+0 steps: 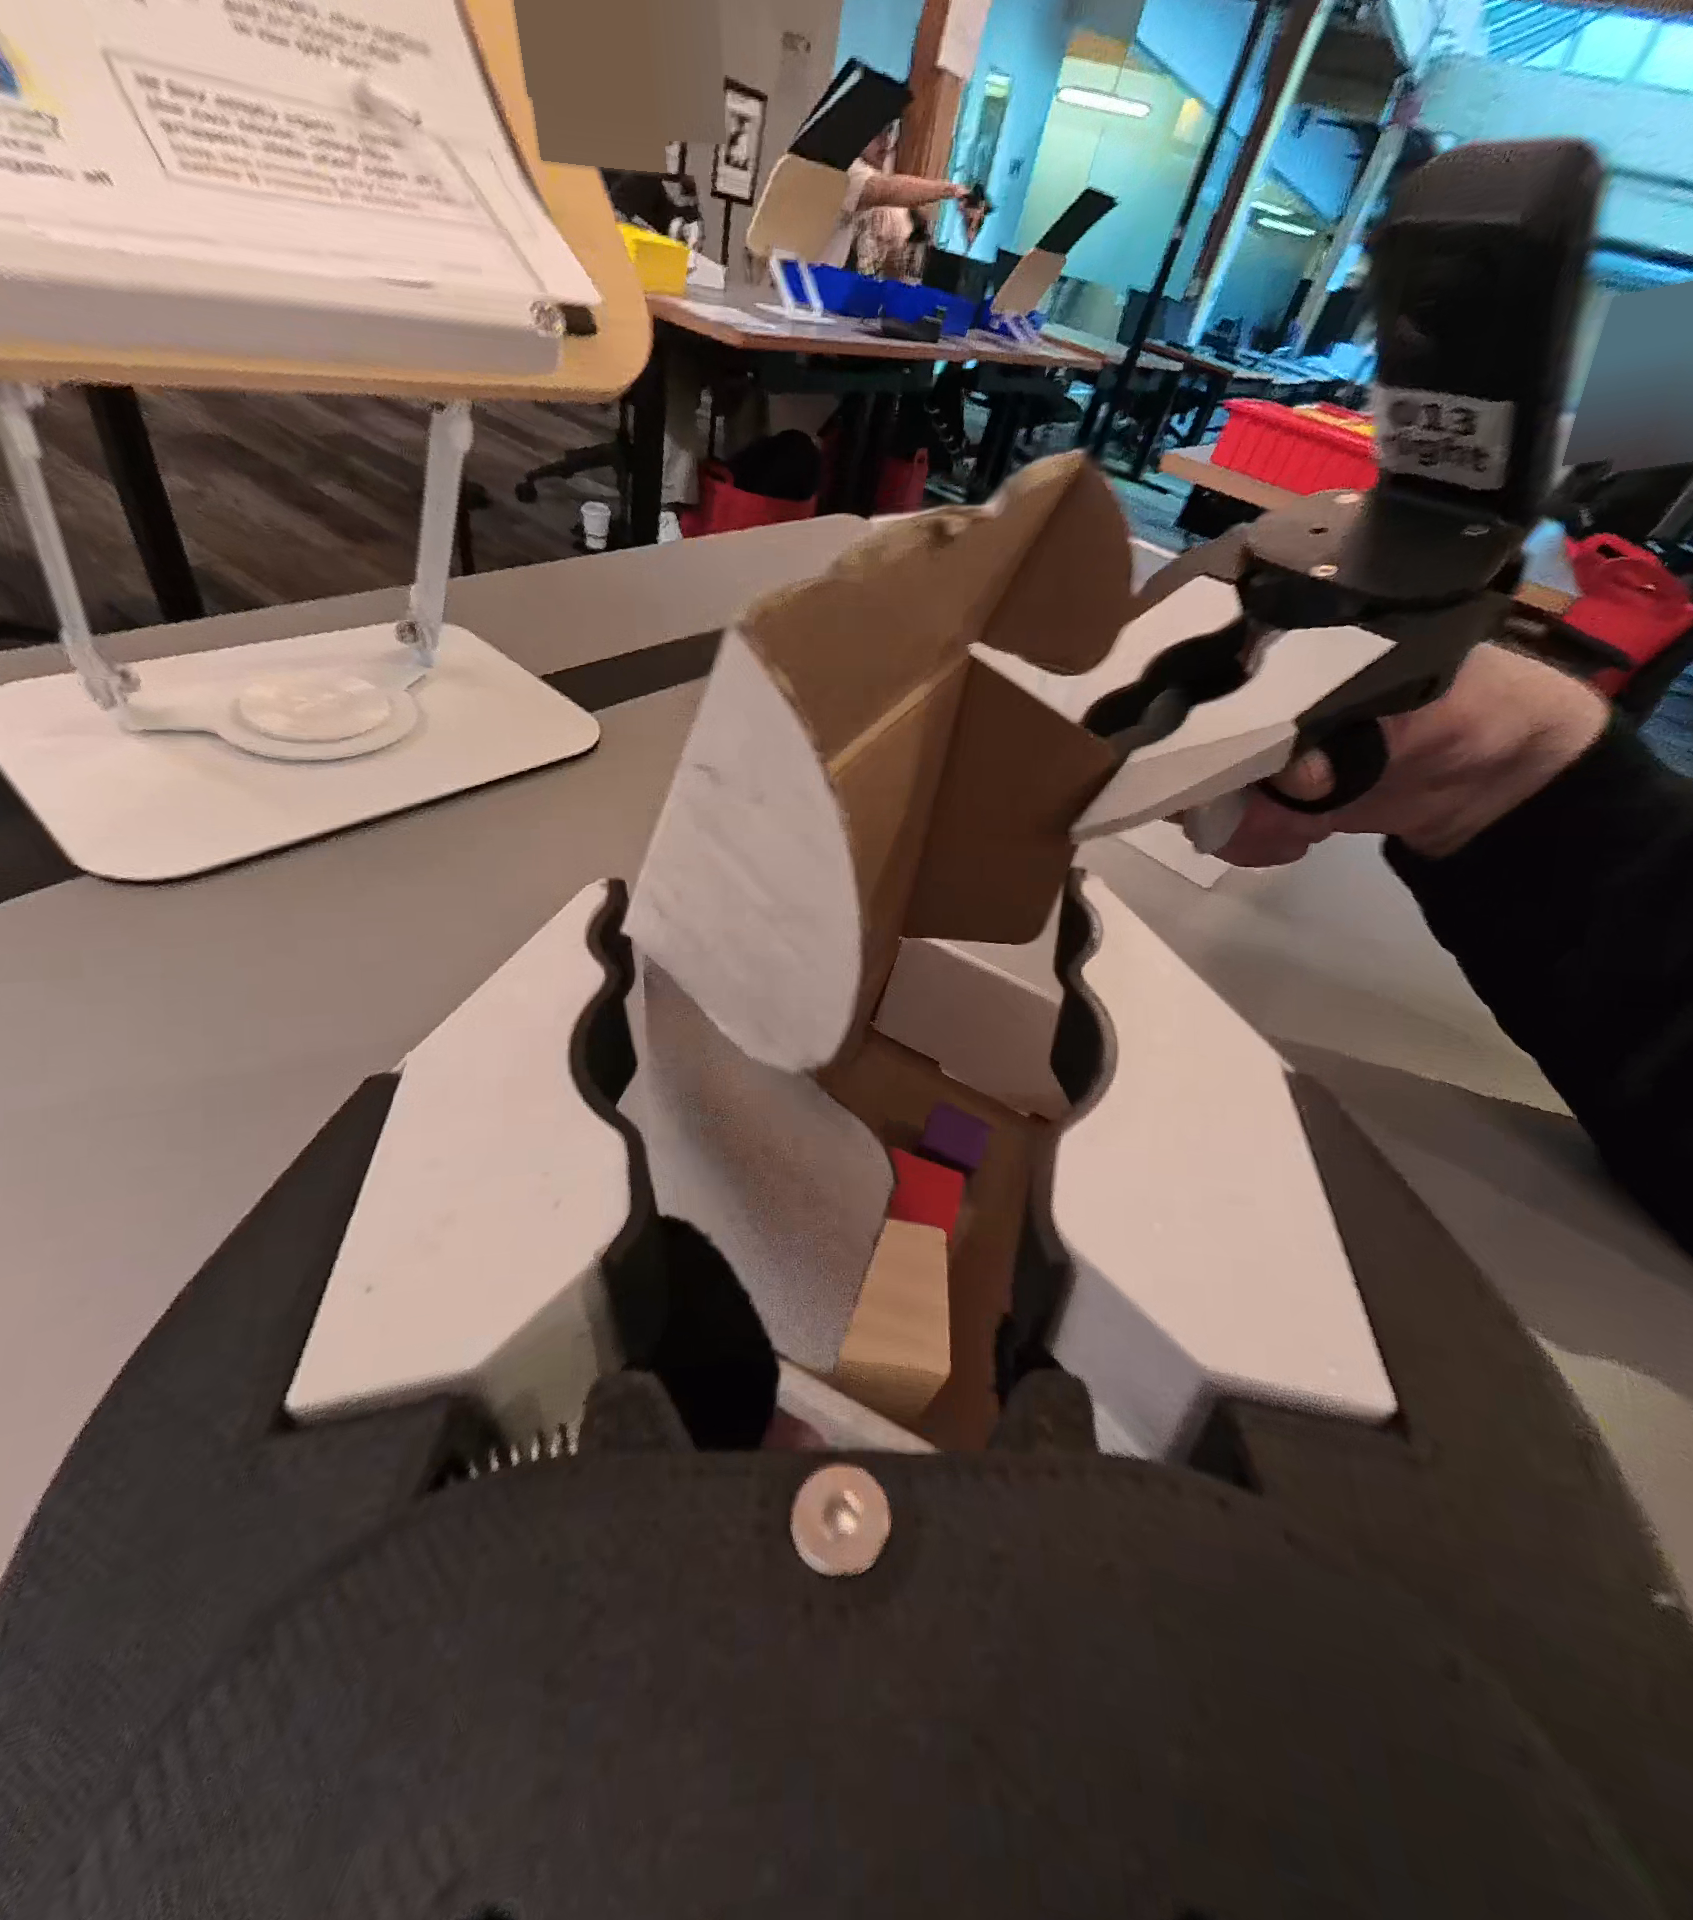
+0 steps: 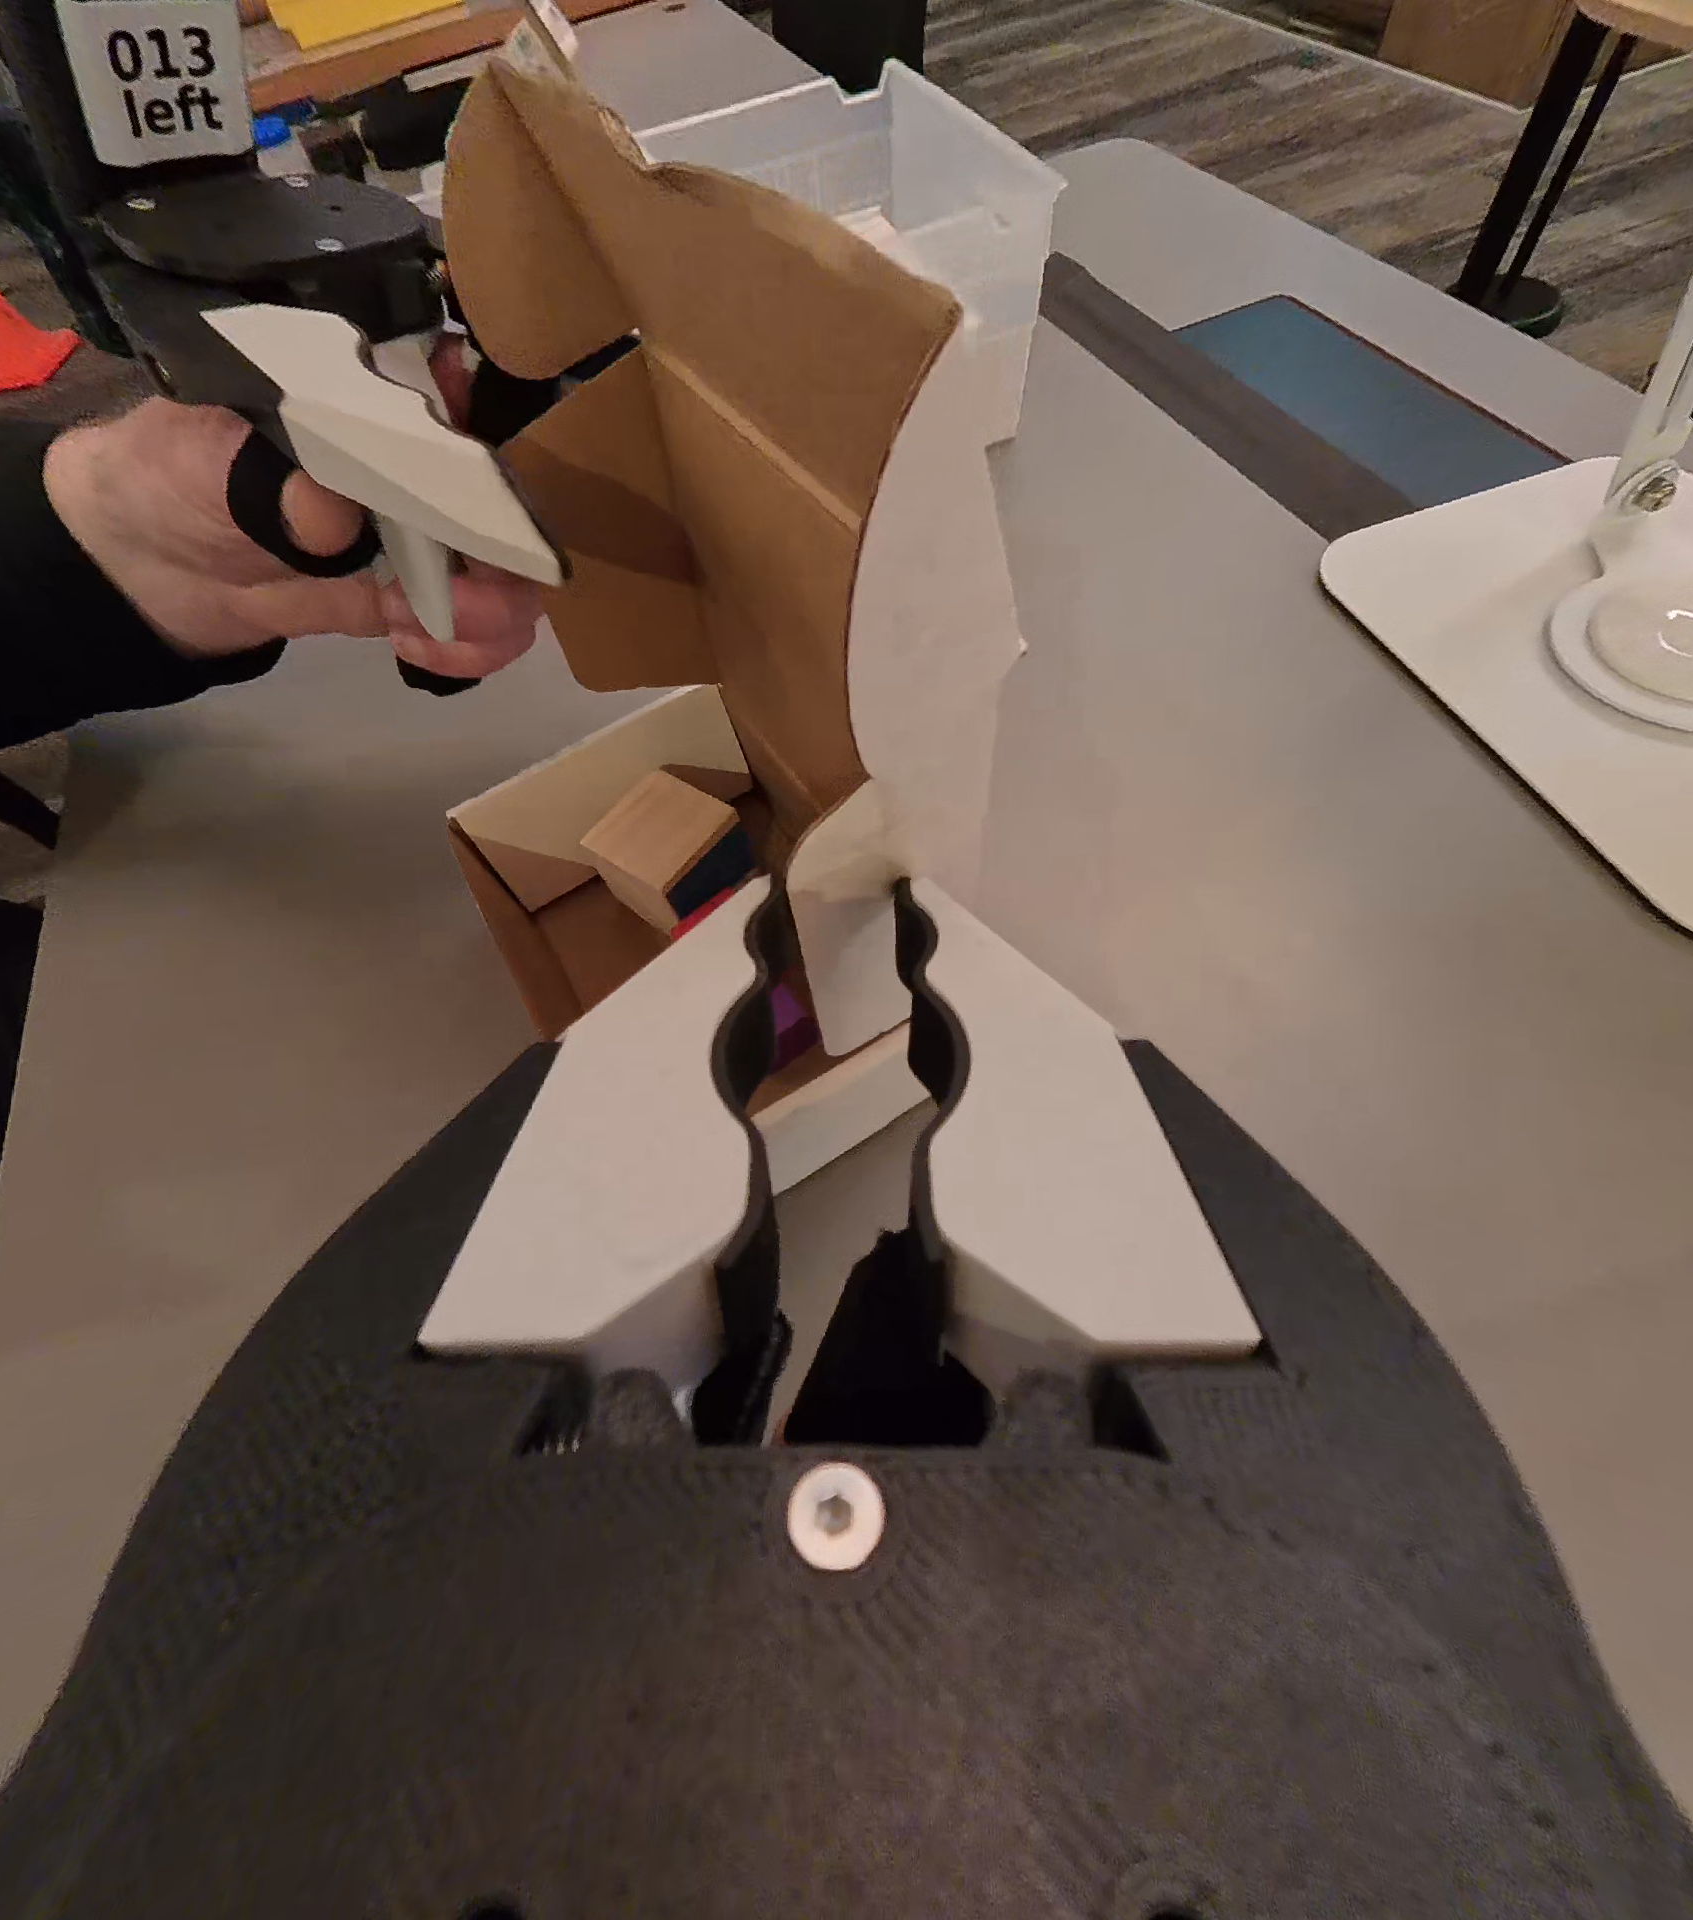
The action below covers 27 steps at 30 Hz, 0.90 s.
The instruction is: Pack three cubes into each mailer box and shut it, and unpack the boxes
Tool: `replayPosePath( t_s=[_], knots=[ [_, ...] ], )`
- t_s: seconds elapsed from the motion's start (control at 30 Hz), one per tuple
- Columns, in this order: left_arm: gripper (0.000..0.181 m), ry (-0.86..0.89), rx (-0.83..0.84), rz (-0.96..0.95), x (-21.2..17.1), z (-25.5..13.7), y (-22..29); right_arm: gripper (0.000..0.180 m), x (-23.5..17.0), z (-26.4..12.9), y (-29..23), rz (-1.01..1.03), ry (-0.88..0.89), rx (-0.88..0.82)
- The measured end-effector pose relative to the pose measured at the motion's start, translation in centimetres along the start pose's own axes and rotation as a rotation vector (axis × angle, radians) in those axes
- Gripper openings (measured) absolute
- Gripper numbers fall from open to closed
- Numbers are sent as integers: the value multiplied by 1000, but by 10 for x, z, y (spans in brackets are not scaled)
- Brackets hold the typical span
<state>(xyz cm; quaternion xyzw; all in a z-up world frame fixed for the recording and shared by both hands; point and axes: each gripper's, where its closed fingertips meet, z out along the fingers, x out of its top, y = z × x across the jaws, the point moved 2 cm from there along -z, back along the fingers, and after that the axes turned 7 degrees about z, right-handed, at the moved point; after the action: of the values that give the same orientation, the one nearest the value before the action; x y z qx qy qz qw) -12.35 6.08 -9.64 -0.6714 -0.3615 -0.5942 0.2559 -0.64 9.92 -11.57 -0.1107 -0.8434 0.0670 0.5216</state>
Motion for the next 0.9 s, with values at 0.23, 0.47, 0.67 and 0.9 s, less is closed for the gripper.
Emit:
replayPosePath(
  t_s=[0.23, 0.47, 0.67, 0.9],
  knots=[
    [74, 73, -38, 101, 15, -47, -7, 40, 0, -6, 5, -36, 36, 19],
    [56, 154, -46, -3, 17, -60, -29, 50, 21, -12, 22, 147, 323, 164],
    [56, 29, -21, -27, -15, -40, -38, 48, 10, -7, 46, 272, 305, 135],
    [44, -58, -64, 15, -39, -16, -28, 21, 0, 17, 34, 213, 254, 173]
  ],
)
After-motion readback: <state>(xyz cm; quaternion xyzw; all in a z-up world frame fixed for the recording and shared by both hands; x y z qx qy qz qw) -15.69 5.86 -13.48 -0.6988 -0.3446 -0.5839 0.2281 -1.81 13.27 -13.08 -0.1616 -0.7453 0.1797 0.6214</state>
